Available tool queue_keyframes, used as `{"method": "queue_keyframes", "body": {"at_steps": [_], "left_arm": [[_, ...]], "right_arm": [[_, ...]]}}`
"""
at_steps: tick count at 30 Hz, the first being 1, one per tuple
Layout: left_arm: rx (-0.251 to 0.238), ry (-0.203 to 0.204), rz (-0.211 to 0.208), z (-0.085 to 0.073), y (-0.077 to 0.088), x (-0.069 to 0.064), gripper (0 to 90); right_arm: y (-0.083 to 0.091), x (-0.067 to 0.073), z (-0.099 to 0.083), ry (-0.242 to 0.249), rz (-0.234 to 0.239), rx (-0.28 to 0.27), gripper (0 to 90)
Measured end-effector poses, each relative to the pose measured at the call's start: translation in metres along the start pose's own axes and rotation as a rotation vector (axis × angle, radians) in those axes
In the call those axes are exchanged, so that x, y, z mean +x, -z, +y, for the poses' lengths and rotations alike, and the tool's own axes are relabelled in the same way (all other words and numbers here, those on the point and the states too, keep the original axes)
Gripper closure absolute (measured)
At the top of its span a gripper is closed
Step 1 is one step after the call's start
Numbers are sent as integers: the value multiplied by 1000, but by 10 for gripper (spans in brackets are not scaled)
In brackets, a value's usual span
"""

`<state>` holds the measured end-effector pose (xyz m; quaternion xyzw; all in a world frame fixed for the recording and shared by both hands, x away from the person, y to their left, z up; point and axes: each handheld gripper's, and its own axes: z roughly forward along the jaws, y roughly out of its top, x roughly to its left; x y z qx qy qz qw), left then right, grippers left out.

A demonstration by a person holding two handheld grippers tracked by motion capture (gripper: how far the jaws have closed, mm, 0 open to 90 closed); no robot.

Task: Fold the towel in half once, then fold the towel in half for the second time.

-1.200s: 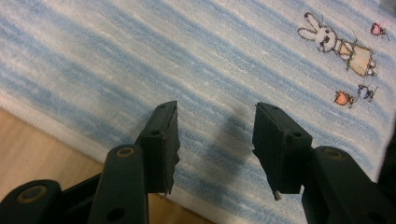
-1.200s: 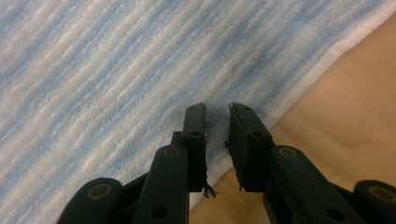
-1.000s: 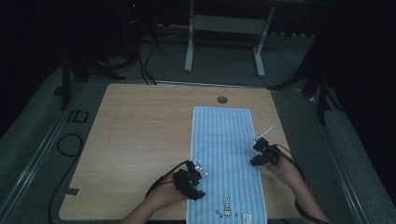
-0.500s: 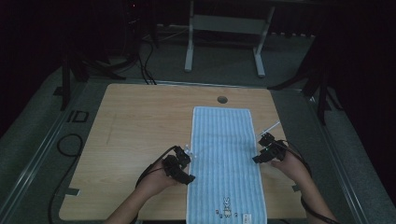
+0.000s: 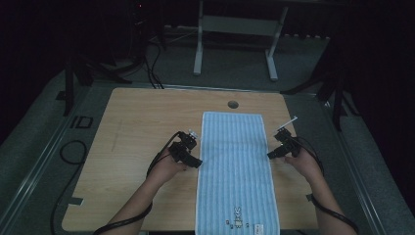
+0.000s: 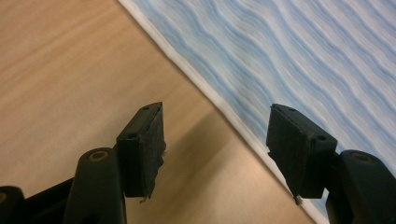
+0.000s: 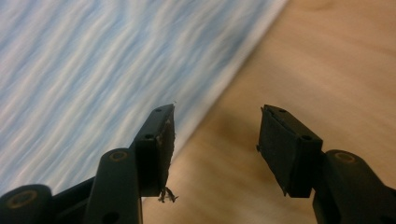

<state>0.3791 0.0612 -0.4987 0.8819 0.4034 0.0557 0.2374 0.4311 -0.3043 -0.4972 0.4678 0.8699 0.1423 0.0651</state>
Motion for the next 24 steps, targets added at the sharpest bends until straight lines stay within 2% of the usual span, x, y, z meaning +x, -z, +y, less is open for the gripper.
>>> {"method": "queue_keyframes", "body": {"at_steps": [2,3,4,5,8,9,12,16,17,18,20,22,24], "left_arm": [[5,8,7,2,-2,2,368],[2,27,27,9,-7,8,368],[2,27,27,9,-7,8,368],[-1,48,36,15,-13,14,369],[9,63,40,20,-19,18,369],[11,83,33,25,-24,22,372],[0,104,33,30,-31,25,384],[10,99,43,34,-38,24,389],[17,97,46,35,-40,24,390],[21,92,73,37,-43,24,398],[29,88,79,38,-44,24,418],[29,115,69,40,-48,26,438],[41,107,81,42,-53,25,468]], "right_arm": [[-1,-3,4,-11,-1,0,449],[-3,-7,11,-36,-12,-5,449],[-5,-8,14,-39,-13,-6,449],[-6,-9,18,-49,-14,-7,449],[-8,-9,25,-62,-19,-7,449],[-10,-7,32,-70,-19,-7,449],[-16,-5,39,-70,-27,2,449],[-23,-2,43,-73,-32,15,449],[-26,-2,44,-89,-23,20,450],[-27,-3,44,-92,-20,23,451],[-29,-2,43,-93,-20,26,455],[-31,-1,42,-92,-22,39,458],[-35,-1,41,-87,-22,45,490]]}}
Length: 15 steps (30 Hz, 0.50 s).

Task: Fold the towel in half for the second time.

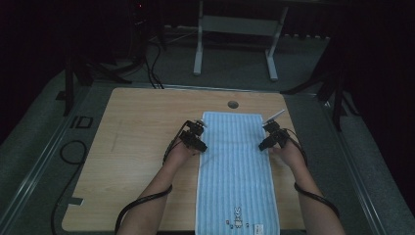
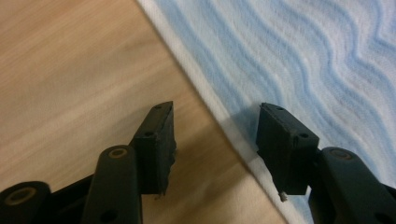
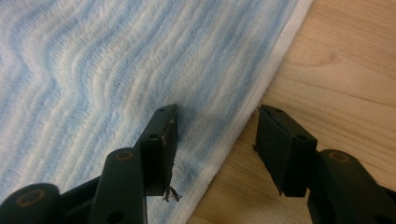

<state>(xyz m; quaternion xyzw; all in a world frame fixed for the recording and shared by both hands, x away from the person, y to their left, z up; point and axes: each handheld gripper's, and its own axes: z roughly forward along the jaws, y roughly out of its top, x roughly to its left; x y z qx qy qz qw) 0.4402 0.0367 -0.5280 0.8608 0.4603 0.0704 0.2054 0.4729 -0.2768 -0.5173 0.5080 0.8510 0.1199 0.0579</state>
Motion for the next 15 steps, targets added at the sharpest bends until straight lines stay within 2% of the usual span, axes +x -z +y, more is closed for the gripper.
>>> {"method": "queue_keyframes", "body": {"at_steps": [3,4,5,6,9,10,11,12,15], "left_arm": [[-18,0,10,2,-2,-3,475],[-23,-13,28,5,-4,-5,475],[-27,-12,32,6,-5,-7,530],[-35,-31,30,7,-5,-11,601],[-39,-38,14,9,-6,-14,682],[-42,-41,8,10,-7,-15,806],[-49,-35,3,10,-7,-16,806],[-54,-29,2,11,-8,-16,850],[-69,-32,8,13,-6,-18,871]], "right_arm": [[-1,0,0,5,-2,3,499],[-2,0,0,5,-5,8,507],[-1,0,0,9,0,2,564],[-1,1,1,19,-3,0,635],[-1,4,1,41,-4,-3,732],[-1,6,1,62,1,1,823],[-1,6,1,62,1,1,823],[-1,7,2,67,-1,4,842],[0,10,3,89,-28,12,855]]}}
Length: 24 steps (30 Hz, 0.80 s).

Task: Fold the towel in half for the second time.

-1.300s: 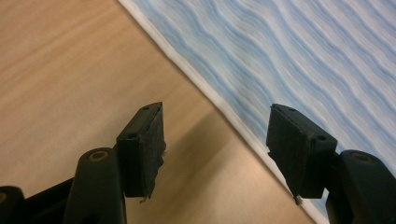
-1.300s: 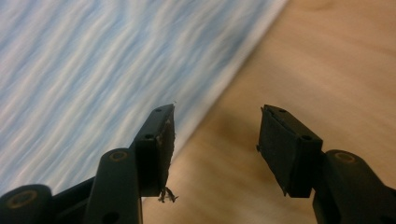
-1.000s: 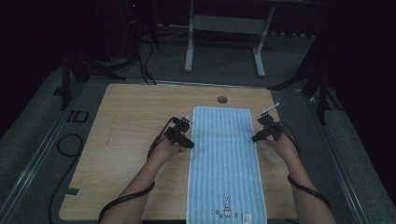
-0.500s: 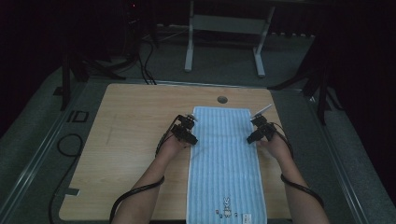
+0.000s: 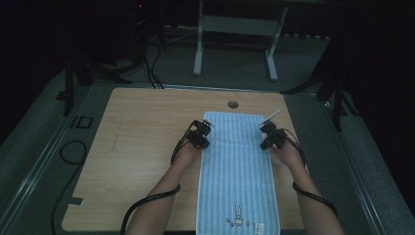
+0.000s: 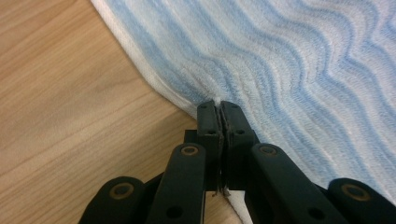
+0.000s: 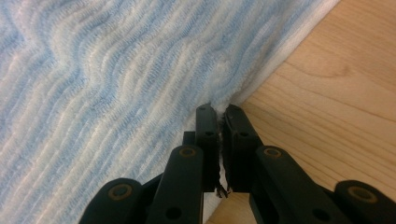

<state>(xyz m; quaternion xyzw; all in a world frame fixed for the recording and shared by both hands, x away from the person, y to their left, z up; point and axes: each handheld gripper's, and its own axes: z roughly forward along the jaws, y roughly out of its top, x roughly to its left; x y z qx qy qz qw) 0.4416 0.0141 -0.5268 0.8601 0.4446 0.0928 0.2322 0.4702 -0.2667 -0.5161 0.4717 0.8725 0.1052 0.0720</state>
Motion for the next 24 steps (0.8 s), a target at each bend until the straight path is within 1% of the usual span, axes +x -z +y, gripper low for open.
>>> {"method": "queue_keyframes", "body": {"at_steps": [2,3,5,6,7,8,9,10,11,12,13,14,15,16,17,18,19,20,21,22,23,24], "left_arm": [[-19,7,-9,2,4,1,875],[-31,7,-9,2,7,1,876],[-55,14,-25,3,15,3,876],[-55,14,-25,3,15,3,876],[-73,9,-25,4,26,4,876],[-78,9,-28,3,31,5,876],[-78,9,-28,3,31,5,876],[-85,9,-39,3,36,5,875],[-94,1,-45,2,42,6,875],[-104,4,-56,1,50,6,875],[-107,0,-73,0,55,6,875],[-113,-18,-74,-2,61,5,875],[-117,-28,-71,-5,69,3,875],[-122,-37,-79,-9,74,1,875],[-128,-50,-78,-11,79,-1,875],[-140,-70,-71,-17,87,-6,875],[-148,-75,-72,-22,91,-8,875],[-153,-73,-84,-30,97,-12,875],[-160,-80,-91,-35,100,-15,874],[-168,-91,-98,-43,104,-19,874],[-170,-110,-105,-51,107,-24,874],[-171,-125,-116,-60,110,-29,873]], "right_arm": [[3,0,1,3,-10,2,857],[8,-1,1,17,-25,3,858],[12,-1,1,13,-24,-6,858],[12,-1,1,13,-24,-6,858],[25,-1,1,16,-11,-43,858],[29,-1,0,15,-7,-59,858],[36,-1,-1,15,0,-80,858],[43,0,-3,20,7,-99,858],[43,0,-3,20,7,-99,858],[49,0,-6,27,6,-116,857],[61,4,-11,51,1,-130,857],[61,4,-11,51,1,-130,857],[67,7,-15,72,-1,-138,855],[76,15,-24,102,4,-157,854],[76,15,-24,102,4,-157,854],[80,19,-28,116,2,-162,851],[85,24,-36,136,7,-183,852],[88,27,-41,139,14,-197,851],[94,34,-55,158,26,-225,851],[95,37,-63,165,34,-236,851],[95,37,-63,165,34,-236,851],[95,41,-71,171,43,-245,850]]}}
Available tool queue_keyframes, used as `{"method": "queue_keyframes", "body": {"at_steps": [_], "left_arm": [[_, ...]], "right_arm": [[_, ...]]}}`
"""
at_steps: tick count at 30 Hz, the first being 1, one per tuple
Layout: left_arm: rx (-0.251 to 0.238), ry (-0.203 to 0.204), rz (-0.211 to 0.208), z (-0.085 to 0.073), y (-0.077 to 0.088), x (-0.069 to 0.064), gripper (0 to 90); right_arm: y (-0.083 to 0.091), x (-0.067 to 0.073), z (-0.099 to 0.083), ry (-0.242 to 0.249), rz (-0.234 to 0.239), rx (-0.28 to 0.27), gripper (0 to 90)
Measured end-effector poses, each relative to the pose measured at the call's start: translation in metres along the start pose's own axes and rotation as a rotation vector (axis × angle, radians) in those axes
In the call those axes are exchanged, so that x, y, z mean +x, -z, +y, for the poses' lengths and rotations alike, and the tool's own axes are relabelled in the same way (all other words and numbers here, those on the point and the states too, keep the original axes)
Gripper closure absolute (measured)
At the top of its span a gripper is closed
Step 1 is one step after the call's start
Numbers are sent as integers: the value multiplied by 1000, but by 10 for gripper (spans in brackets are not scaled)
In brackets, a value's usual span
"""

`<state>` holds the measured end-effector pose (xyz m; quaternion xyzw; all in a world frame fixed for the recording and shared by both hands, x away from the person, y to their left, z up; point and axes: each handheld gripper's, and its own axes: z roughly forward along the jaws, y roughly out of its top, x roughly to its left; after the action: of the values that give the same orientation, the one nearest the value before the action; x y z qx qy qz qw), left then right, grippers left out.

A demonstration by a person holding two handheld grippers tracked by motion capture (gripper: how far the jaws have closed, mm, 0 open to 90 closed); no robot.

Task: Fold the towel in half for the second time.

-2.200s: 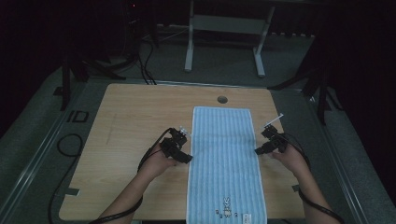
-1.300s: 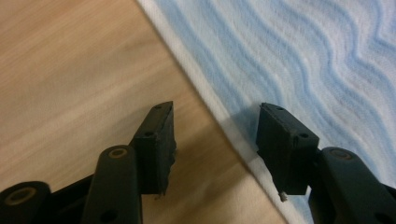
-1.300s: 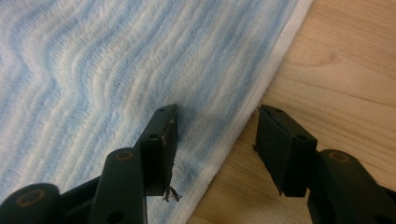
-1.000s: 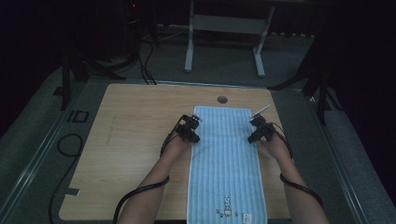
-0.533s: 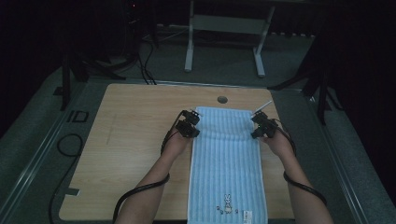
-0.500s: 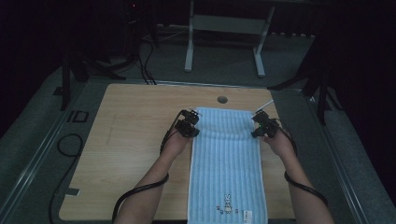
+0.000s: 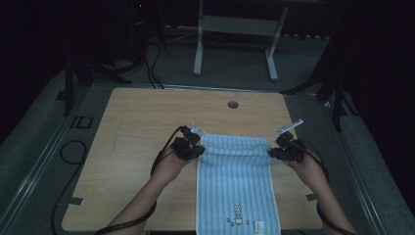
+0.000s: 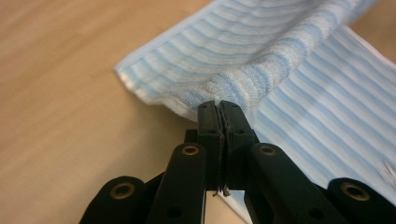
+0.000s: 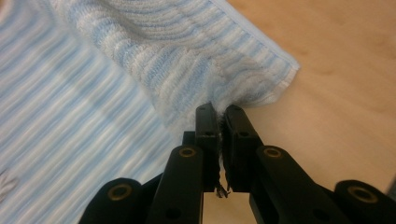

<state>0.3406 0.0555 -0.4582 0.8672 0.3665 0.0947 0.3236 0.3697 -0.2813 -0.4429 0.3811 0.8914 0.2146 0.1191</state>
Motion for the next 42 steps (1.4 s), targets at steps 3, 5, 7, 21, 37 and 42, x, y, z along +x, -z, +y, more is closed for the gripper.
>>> {"method": "queue_keyframes", "body": {"at_steps": [3,5,7,21,37,42], "left_arm": [[4,-11,-30,-18,4,-13,872],[30,-27,-45,-29,3,-22,871],[62,-61,-47,-41,-3,-31,872],[106,-80,-115,-68,-5,-51,520],[175,-90,-128,-56,-50,-49,545],[192,-88,-104,-53,-51,-41,553]], "right_arm": [[0,14,-20,22,22,1,844],[-3,23,-33,26,39,10,841],[-7,30,-45,20,50,13,840],[2,46,-89,-15,84,22,667],[-41,55,-65,29,85,115,684],[-52,49,-61,3,115,108,686]]}}
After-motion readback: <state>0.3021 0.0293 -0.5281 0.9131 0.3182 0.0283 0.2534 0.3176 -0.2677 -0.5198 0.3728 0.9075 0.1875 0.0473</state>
